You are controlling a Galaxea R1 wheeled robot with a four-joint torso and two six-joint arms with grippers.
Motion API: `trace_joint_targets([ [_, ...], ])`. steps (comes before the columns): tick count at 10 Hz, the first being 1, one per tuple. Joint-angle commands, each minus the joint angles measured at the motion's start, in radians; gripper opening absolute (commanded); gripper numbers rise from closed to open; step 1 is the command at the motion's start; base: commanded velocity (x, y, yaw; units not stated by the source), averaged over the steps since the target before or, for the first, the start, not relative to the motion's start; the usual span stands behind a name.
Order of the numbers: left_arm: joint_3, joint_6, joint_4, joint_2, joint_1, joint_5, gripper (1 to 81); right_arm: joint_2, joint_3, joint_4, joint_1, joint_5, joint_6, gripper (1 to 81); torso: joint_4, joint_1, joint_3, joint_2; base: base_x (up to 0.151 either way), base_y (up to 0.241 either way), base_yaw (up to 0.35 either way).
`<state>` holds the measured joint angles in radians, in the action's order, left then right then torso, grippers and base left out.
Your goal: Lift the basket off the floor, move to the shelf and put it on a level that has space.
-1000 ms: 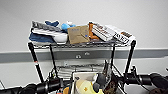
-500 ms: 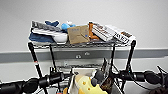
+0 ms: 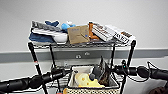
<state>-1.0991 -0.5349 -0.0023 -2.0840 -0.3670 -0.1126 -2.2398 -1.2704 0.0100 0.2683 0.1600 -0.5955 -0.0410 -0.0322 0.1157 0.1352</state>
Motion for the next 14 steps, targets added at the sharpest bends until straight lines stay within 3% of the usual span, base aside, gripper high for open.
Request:
trace_joint_targets([
  [1, -0.062, 0.013, 0.048, -0.041, 0.199, -0.075, 1.0, -0.068, -0.096, -0.021, -0.255, -0.097, 0.006, 1.0, 0.0, 0.0, 0.0, 0.0, 0.0, 0.0, 0.0],
  [9, -0.337, 0.012, 0.036, -0.208, 0.314, 0.106, 1.0, -0.244, -0.38, -0.024, -0.298, -0.008, 0.01, 1.0, 0.0, -0.001, 0.002, -0.001, 0.0, 0.0, 0.0],
  [14, -0.492, 0.012, 0.039, -0.302, 0.342, 0.152, 1.0, -0.33, -0.515, -0.027, -0.329, 0.0, 0.016, 1.0, 0.0, -0.001, 0.002, -0.002, 0.0, 0.0, 0.0],
])
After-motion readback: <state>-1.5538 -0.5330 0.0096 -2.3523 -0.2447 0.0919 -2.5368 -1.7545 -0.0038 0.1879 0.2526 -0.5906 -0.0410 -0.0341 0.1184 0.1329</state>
